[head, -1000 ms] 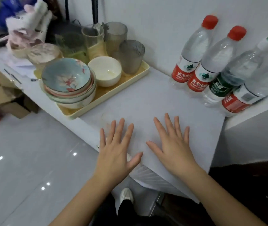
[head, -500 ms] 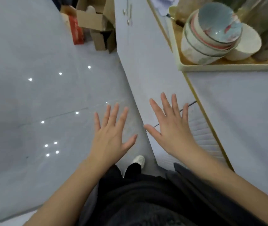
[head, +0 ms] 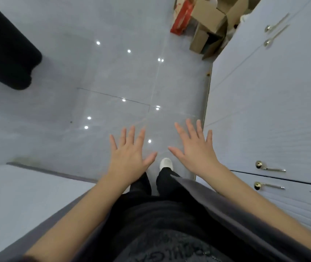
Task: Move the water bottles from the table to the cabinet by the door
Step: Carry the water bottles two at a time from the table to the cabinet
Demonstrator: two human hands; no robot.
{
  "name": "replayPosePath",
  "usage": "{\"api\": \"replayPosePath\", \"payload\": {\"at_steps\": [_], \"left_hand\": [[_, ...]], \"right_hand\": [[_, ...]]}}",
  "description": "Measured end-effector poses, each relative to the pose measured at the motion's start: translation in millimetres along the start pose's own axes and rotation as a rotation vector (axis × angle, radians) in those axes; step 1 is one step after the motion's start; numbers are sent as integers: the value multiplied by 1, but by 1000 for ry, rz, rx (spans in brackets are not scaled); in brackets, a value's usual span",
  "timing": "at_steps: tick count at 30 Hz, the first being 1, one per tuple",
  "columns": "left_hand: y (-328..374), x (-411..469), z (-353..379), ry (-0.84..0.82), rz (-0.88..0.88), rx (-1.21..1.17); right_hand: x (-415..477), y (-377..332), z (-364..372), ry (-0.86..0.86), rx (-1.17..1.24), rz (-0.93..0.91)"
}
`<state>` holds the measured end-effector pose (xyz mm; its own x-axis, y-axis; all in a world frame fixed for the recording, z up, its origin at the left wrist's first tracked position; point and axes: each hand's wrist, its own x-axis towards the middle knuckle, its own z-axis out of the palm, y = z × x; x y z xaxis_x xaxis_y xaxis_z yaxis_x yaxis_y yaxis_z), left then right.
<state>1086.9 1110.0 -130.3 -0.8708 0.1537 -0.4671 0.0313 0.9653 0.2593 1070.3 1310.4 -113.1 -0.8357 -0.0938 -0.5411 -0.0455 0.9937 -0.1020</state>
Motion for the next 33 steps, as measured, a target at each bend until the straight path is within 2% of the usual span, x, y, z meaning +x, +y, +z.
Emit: {"api": "replayPosePath", "payload": {"at_steps": [9, 14, 18, 24, 33], "left_hand": [[-39, -9, 2, 19, -413, -158], [-46, -9, -6, 96, -677, -277], [-50, -8, -5, 123, -827, -344], [-55, 0, -5, 154, -962, -441], [-81, 18, -21, 189, -1011, -467]], "right_hand": [[79, -64, -24, -189, -220, -384], [118, -110, -39, -214, -414, -641], [138, -137, -45, -205, -531, -771], [155, -162, -49, -216, -651, -909], [177, -211, -71, -205, -639, -958]]}}
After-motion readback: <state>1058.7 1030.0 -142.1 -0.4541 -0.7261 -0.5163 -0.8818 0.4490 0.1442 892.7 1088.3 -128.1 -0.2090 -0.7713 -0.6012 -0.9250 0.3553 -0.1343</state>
